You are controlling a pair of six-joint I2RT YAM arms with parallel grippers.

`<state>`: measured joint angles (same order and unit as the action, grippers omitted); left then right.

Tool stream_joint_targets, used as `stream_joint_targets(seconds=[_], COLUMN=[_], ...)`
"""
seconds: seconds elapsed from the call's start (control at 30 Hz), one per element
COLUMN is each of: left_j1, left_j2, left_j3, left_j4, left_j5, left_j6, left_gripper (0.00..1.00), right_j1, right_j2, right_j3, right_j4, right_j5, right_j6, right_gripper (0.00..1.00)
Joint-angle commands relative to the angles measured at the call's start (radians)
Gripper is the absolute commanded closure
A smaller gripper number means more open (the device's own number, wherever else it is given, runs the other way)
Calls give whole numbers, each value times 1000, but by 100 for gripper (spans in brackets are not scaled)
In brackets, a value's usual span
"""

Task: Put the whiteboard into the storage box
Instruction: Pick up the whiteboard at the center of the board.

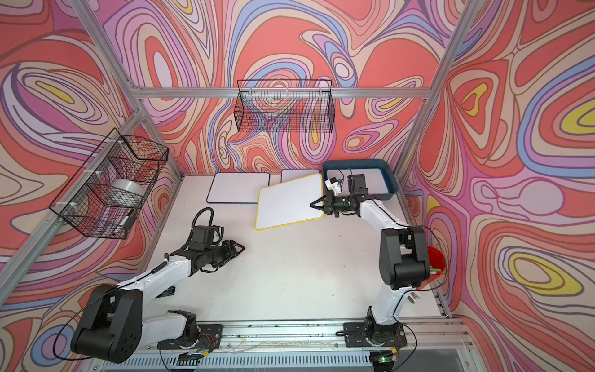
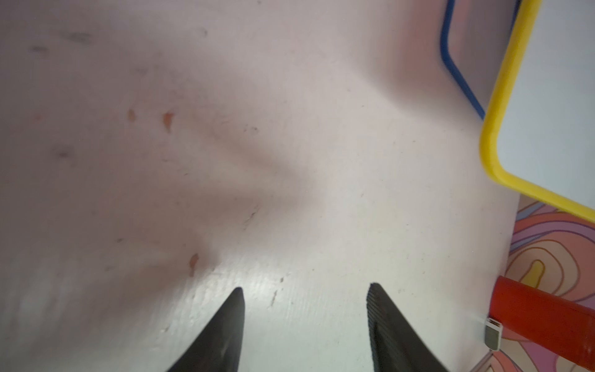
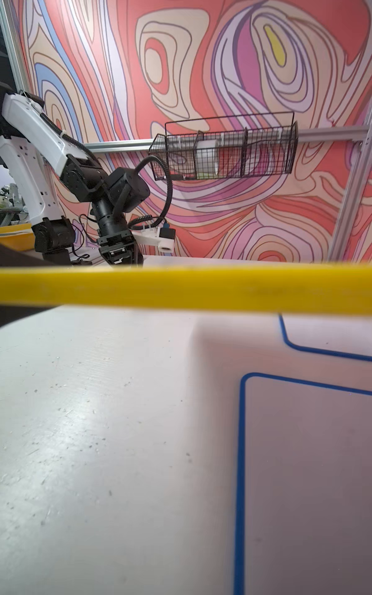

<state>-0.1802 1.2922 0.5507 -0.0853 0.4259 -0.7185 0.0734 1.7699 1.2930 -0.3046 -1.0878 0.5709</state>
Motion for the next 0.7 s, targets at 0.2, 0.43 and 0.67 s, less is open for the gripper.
stream_joint_targets(seconds=[0.2, 0.43, 0.67], left_j1=[83, 177, 177], left_j2=[183, 266, 363], left_j3=[262, 352, 425], left_j4=[196, 298, 197], left_j5=[425, 571, 591], left_j6=[-64, -95, -10], left_gripper=[44, 46, 46], right_j1=[-4, -4, -4], right_j2=[-29, -3, -4], right_j3=[13, -20, -40], right_j4=[108, 167, 216], right_j5=[-111, -128, -178], right_j6=[23, 53, 98], right_gripper=[100, 100, 100])
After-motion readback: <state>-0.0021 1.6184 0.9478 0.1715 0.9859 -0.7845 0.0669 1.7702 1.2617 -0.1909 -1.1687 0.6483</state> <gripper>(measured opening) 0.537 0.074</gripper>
